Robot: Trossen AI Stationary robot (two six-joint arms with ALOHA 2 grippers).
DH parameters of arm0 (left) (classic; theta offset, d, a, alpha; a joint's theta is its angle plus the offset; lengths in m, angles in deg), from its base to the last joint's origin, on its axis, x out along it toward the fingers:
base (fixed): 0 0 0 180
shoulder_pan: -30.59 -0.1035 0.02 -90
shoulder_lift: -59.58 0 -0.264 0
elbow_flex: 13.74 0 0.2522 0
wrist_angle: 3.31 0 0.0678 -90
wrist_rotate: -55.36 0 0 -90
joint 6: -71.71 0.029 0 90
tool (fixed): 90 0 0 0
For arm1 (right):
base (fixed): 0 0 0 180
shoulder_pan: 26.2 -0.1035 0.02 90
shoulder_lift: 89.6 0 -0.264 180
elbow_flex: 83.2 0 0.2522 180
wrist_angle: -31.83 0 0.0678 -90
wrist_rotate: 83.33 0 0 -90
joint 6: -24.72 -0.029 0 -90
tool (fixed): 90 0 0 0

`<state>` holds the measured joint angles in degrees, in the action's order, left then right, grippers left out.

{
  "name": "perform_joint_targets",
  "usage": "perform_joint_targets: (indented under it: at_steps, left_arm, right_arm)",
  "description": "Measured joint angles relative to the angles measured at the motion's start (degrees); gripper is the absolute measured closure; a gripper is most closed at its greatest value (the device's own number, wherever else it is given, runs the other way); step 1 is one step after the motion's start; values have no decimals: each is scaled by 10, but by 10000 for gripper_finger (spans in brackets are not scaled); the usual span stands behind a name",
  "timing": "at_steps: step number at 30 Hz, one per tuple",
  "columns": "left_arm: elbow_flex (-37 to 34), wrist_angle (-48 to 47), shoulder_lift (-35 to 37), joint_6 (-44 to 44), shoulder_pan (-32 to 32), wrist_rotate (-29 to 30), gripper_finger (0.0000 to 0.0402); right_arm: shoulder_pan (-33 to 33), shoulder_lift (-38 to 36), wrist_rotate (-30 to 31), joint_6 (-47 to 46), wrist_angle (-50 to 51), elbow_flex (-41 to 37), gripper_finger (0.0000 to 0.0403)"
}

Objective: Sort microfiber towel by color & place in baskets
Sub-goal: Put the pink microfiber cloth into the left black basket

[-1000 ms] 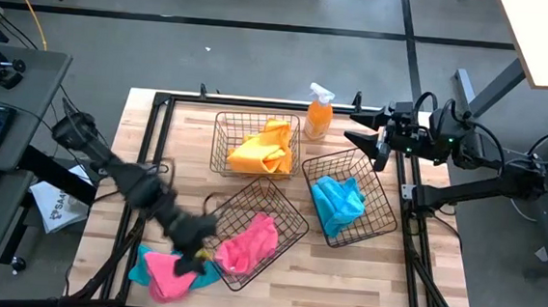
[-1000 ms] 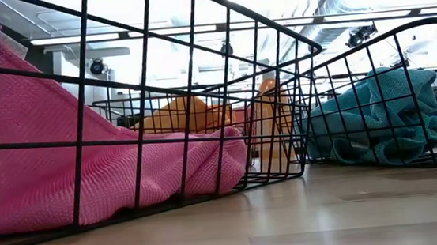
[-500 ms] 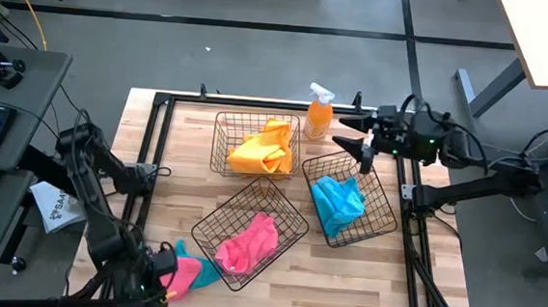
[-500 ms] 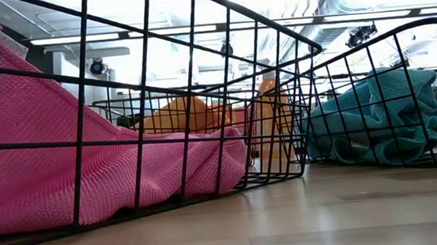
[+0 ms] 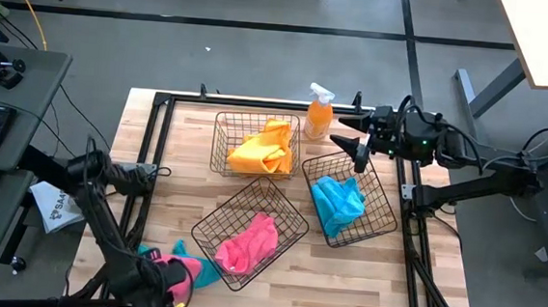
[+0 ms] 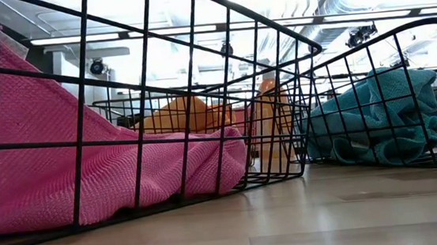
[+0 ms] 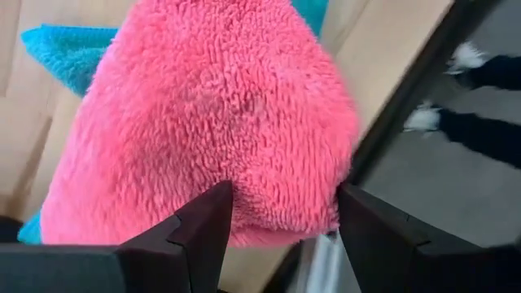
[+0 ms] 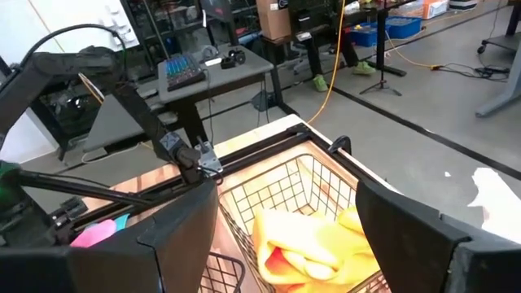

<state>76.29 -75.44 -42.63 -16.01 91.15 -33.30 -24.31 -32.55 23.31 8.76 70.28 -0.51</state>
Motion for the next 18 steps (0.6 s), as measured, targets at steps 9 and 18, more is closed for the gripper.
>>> perform_joint_targets:
  at_steps: [9,18]
  left_arm:
    - [0,-4,-41,24,-11,1,242]
    - [29,-20,111,-3,-20,12,398]
  right_arm:
    - [0,0,0,0,4,0,114]
    - [0,0,-1,13,4,0,114]
